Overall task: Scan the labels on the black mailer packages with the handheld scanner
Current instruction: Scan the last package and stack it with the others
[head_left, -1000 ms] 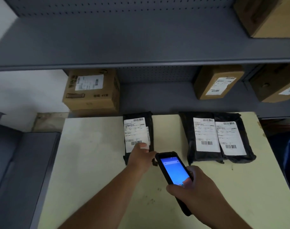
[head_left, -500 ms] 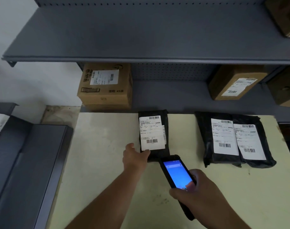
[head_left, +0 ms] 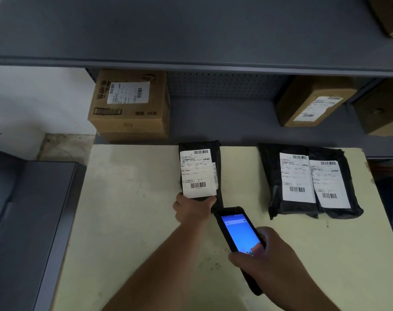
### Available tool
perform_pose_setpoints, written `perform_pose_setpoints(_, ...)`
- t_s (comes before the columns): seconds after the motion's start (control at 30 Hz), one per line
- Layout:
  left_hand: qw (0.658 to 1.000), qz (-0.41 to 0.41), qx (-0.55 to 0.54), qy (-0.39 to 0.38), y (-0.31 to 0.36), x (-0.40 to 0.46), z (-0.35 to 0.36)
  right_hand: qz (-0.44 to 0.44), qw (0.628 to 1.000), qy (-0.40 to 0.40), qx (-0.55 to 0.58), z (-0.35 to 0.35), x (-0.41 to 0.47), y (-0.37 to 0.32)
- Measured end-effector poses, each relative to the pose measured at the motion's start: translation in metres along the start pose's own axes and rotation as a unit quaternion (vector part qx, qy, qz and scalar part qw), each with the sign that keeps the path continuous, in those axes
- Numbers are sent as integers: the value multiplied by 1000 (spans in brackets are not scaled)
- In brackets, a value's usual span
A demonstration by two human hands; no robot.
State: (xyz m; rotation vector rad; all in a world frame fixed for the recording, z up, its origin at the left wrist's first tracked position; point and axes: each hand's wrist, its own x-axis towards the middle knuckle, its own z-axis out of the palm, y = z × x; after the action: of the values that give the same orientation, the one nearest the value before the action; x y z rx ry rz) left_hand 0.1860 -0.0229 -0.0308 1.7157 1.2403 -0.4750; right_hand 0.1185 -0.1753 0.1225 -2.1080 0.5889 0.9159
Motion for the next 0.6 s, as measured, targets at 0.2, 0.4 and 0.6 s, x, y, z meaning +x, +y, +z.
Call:
perform_pose_setpoints(0.2, 997, 33, 59, 22, 0, 2, 12, 8, 1000, 7, -2, -6, 3, 4)
perform_pose_setpoints(0.4, 998, 37, 44, 30, 7, -7, 21, 11, 1000, 4, -2, -10, 3, 5)
perform_pose_setpoints(0.6, 998, 40, 44, 32, 9, -13, 21, 8, 1000, -5, 9, -21, 2, 11)
